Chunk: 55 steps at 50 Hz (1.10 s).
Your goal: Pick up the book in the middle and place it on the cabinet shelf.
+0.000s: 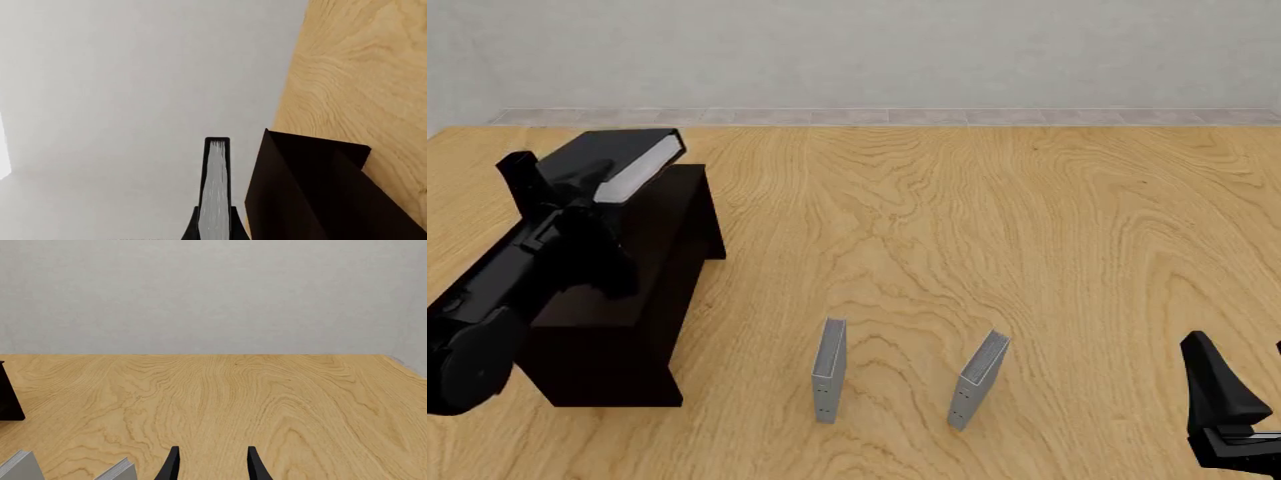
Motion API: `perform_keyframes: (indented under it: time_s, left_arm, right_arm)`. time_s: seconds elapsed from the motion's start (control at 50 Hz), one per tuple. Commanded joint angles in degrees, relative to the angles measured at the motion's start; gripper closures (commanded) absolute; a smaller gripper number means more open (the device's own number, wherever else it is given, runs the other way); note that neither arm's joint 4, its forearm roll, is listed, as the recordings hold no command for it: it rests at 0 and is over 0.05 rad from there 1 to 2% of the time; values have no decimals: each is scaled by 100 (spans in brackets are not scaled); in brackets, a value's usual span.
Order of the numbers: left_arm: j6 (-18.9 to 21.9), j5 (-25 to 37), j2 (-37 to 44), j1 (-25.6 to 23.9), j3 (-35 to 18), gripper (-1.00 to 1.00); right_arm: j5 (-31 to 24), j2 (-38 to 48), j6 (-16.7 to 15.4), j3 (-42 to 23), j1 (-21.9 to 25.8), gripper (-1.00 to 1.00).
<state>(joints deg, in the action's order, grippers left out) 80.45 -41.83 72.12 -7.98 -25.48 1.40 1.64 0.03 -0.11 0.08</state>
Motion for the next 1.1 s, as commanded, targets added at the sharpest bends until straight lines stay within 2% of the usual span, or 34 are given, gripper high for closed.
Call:
perform_keyframes:
  time_s: [0.02,0.32,0.4,0.6,0.64,0.82,0.92,0.94,1.1]
  left_arm:
    - [95,-20,-236,26,187,100]
    - [75,-13,-305,121,400,100]
    - [179,-269,-157,191,556,100]
    - [249,-419,-26,299,690,100]
    - [210,-135,-191,301,571,100]
    - [197,-250,-35,314,625,100]
    - [96,-11,-157,353,565,100]
    - [107,-16,-183,352,555,-100]
    - [47,346,-454,304,418,-100]
  right_arm:
    - [-1,-2,1,0,0,-100]
    - [-1,-2,0,0,1,-100]
    - [-1,-1,0,0,0,-100]
    - [-1,-2,0,0,0,-100]
    - [0,0,0,0,-1,-100]
    - [0,0,1,0,0,-100]
    - [1,2,0,0,-1,-100]
    - [0,-1,-1,0,-1,-100]
    - [0,0,0,0,0,-100]
